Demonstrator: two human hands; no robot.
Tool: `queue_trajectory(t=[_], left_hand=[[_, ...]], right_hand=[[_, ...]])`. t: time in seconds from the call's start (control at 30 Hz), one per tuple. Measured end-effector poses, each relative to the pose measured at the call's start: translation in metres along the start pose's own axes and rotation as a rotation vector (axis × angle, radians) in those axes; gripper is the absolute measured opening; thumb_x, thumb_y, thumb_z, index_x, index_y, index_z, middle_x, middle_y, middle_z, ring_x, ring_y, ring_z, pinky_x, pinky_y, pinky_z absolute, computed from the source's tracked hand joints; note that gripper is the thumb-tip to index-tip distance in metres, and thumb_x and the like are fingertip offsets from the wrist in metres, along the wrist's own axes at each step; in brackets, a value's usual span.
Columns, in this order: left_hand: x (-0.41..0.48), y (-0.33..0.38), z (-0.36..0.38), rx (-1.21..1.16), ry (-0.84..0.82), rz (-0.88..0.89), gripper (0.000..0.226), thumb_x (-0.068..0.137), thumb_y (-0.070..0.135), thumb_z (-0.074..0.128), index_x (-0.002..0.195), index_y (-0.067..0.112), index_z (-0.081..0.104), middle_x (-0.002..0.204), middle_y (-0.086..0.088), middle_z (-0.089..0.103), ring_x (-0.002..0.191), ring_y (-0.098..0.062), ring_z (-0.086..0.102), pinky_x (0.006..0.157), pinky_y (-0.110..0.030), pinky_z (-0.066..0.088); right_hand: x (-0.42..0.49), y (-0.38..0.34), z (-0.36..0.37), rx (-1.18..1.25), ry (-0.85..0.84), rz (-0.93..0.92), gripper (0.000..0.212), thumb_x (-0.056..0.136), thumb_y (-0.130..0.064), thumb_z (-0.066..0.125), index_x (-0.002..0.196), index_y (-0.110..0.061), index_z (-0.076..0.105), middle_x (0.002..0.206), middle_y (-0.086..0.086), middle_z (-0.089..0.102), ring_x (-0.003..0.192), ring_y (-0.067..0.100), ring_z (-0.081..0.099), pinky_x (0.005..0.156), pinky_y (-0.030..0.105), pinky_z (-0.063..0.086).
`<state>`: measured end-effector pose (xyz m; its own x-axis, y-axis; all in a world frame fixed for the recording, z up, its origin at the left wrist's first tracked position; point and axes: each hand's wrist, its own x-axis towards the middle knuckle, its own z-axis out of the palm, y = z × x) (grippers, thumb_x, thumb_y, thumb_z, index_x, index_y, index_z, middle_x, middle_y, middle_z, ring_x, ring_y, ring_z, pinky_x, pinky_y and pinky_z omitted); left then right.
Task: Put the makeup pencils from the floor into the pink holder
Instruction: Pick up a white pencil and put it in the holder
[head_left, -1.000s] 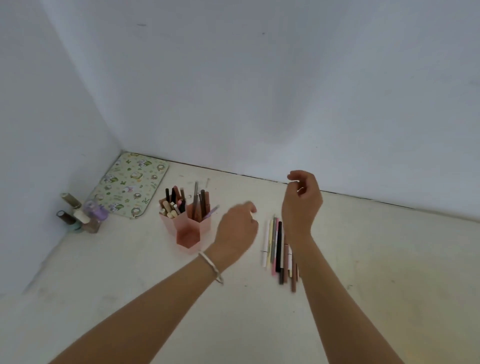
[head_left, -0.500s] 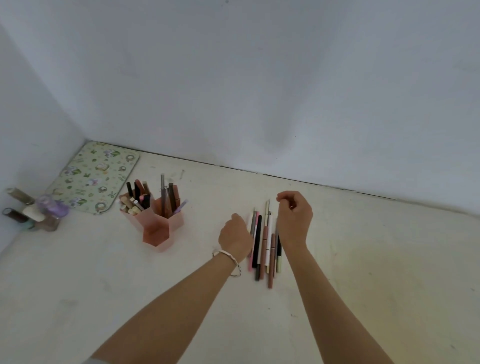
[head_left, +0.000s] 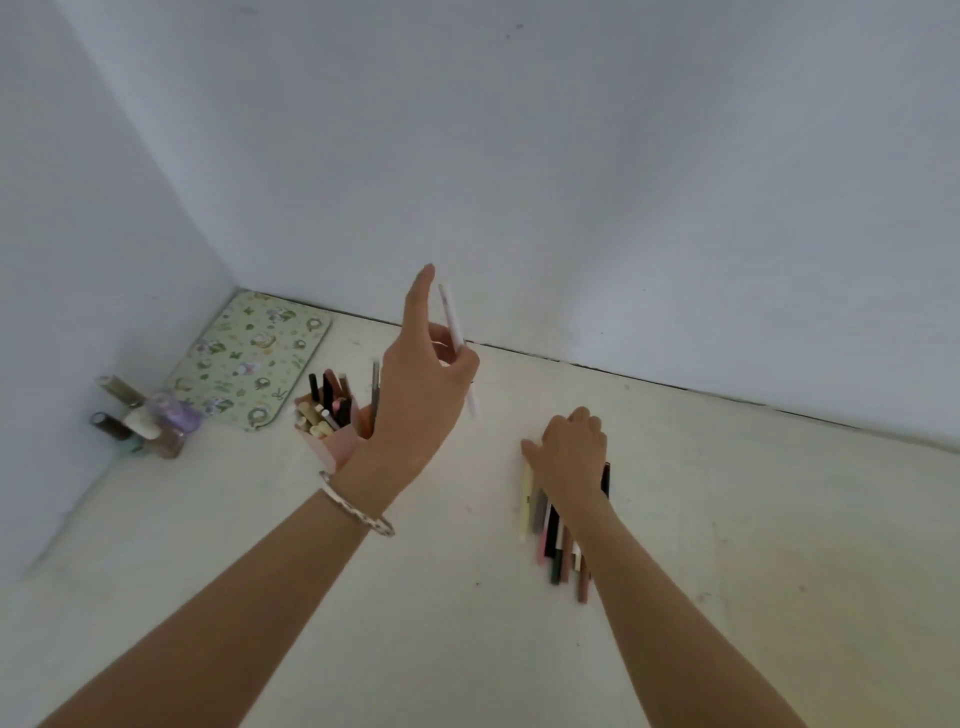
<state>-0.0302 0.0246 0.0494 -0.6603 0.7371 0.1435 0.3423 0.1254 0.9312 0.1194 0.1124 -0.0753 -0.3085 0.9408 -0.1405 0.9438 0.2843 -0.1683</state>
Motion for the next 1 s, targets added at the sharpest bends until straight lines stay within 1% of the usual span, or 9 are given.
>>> queue_trajectory(t=[0.17, 0.27, 0.33, 0.4, 0.53, 0.67, 0.77, 0.83, 1.0], left_hand=[[0.001, -0.005, -0.024, 0.05, 0.031, 0.04, 0.073, 0.086, 0.01, 0.063, 0.145, 0.039, 0.032, 0.084, 0.011, 0.06, 0.074, -0.003, 0.065, 0.064, -0.017, 0.056], [0.007, -0.01, -0.045, 0.076, 0.08, 0.075, 0.074, 0.085, 0.009, 0.066, 0.143, 0.04, 0.032, 0.088, 0.01, 0.06, 0.071, -0.002, 0.065, 0.059, -0.016, 0.056], [0.014, -0.016, -0.063, 0.113, 0.113, 0.098, 0.069, 0.083, 0.007, 0.066, 0.137, 0.039, 0.038, 0.087, 0.011, 0.061, 0.068, 0.0, 0.066, 0.057, -0.014, 0.055], [0.017, -0.022, -0.076, 0.195, 0.123, 0.114, 0.064, 0.082, 0.006, 0.068, 0.131, 0.036, 0.039, 0.087, 0.012, 0.061, 0.066, -0.001, 0.067, 0.057, -0.017, 0.056], [0.007, -0.038, -0.078, 0.421, 0.046, 0.204, 0.061, 0.084, 0.009, 0.07, 0.129, 0.032, 0.036, 0.089, 0.011, 0.062, 0.07, -0.003, 0.066, 0.062, -0.027, 0.057], [-0.006, -0.056, -0.073, 0.729, -0.047, 0.313, 0.048, 0.084, 0.013, 0.069, 0.124, 0.022, 0.045, 0.082, 0.002, 0.065, 0.066, -0.018, 0.063, 0.06, -0.033, 0.053], [-0.012, -0.062, -0.077, 0.845, -0.013, 0.461, 0.027, 0.078, 0.009, 0.069, 0.104, 0.012, 0.065, 0.106, -0.005, 0.067, 0.104, -0.027, 0.062, 0.085, -0.038, 0.047], [-0.012, -0.059, -0.086, 0.795, 0.074, 0.479, 0.029, 0.076, 0.003, 0.061, 0.104, 0.01, 0.068, 0.115, -0.007, 0.065, 0.114, -0.028, 0.057, 0.093, -0.041, 0.044], [0.0, -0.042, -0.112, 0.607, 0.24, 0.436, 0.041, 0.073, -0.006, 0.054, 0.109, 0.009, 0.064, 0.108, -0.005, 0.065, 0.108, -0.026, 0.055, 0.095, -0.035, 0.041]], right_hand=[[-0.009, -0.011, 0.007, -0.066, -0.048, -0.05, 0.027, 0.088, -0.029, 0.052, 0.073, -0.009, 0.059, 0.09, 0.005, 0.046, 0.094, 0.026, 0.048, 0.082, 0.035, 0.037], [-0.006, -0.022, -0.013, 0.496, -0.03, 0.042, 0.03, 0.085, -0.023, 0.056, 0.058, -0.009, 0.051, 0.064, 0.002, 0.042, 0.062, 0.019, 0.04, 0.062, 0.029, 0.035], [-0.003, -0.031, -0.04, 0.872, 0.04, 0.122, 0.022, 0.087, -0.021, 0.056, 0.067, -0.012, 0.053, 0.058, -0.003, 0.045, 0.052, 0.013, 0.039, 0.052, 0.026, 0.033], [-0.005, -0.04, -0.069, 1.095, 0.146, 0.126, 0.013, 0.09, -0.018, 0.053, 0.08, -0.011, 0.059, 0.062, -0.004, 0.053, 0.052, 0.009, 0.045, 0.05, 0.023, 0.037], [-0.02, -0.061, -0.111, 1.368, 0.382, 0.052, 0.009, 0.096, -0.017, 0.053, 0.088, -0.018, 0.058, 0.077, -0.002, 0.061, 0.07, 0.013, 0.058, 0.066, 0.019, 0.049], [-0.039, -0.078, -0.118, 1.437, 0.516, 0.025, 0.007, 0.098, -0.015, 0.053, 0.094, -0.017, 0.058, 0.083, -0.004, 0.064, 0.077, 0.018, 0.061, 0.071, 0.025, 0.052], [-0.053, -0.088, -0.11, 1.472, 0.577, -0.015, 0.006, 0.099, -0.015, 0.052, 0.101, -0.017, 0.058, 0.087, -0.001, 0.066, 0.08, 0.018, 0.063, 0.076, 0.031, 0.054], [-0.061, -0.098, -0.101, 1.476, 0.589, -0.067, 0.011, 0.098, -0.018, 0.052, 0.107, -0.021, 0.057, 0.089, 0.001, 0.067, 0.079, 0.016, 0.064, 0.078, 0.03, 0.055], [-0.076, -0.124, -0.068, 1.311, 0.503, -0.226, 0.025, 0.099, -0.019, 0.052, 0.113, -0.04, 0.049, 0.092, -0.008, 0.069, 0.084, 0.01, 0.066, 0.076, 0.017, 0.05]])
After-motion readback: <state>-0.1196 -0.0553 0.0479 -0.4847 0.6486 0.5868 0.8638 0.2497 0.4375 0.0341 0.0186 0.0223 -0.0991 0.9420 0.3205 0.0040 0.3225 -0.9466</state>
